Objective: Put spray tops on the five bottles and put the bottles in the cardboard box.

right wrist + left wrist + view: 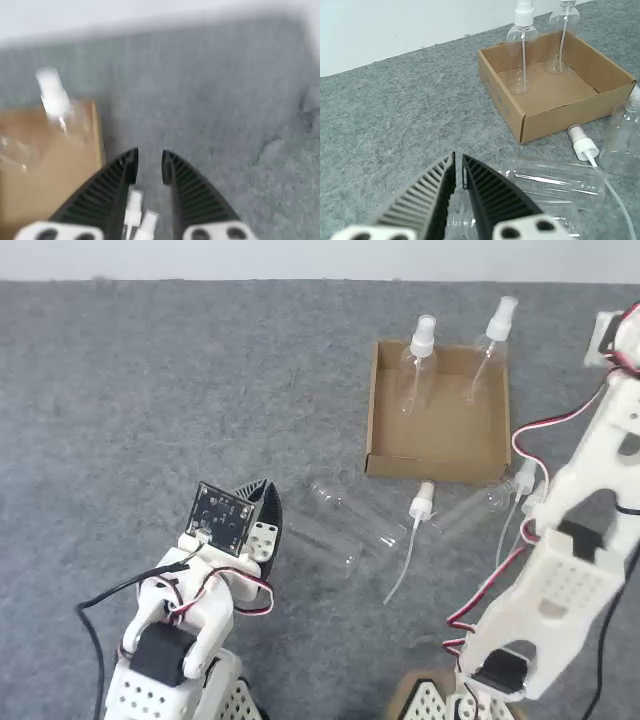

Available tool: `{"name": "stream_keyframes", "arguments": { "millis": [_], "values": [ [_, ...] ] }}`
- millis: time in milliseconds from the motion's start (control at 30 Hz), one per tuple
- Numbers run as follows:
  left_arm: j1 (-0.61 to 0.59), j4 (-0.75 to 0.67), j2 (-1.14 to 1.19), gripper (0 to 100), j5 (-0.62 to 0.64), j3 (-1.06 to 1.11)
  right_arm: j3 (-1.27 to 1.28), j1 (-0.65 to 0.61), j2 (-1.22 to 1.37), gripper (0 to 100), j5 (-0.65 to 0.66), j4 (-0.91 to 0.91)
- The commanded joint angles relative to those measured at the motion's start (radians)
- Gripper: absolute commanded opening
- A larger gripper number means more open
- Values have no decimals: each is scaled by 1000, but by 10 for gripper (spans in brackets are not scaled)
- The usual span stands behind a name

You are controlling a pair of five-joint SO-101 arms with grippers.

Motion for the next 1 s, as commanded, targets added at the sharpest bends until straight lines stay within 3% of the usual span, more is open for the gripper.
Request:
{"name": "stream_keyframes", "arguments": {
  "millis": [0, 233, 400, 567, 733, 967],
  "values": [
    [-5, -40, -12, 12, 3, 12, 485, 42, -317, 46, 68, 41],
    [-5, -63, -12, 12, 3, 28, 1071, 44, -693, 46, 242, 5],
    [-5, -61, -12, 12, 3, 28, 1514, 44, -892, 62, 276, -222],
    [-5, -64, -12, 12, 3, 41, 1846, 45, -993, 185, 255, -489],
    [-5, -68, -12, 12, 3, 45, 1873, 44, -908, 194, 164, -631],
    [-5, -68, -12, 12, 3, 45, 1657, 39, -572, 194, -15, -728]
  ]
}}
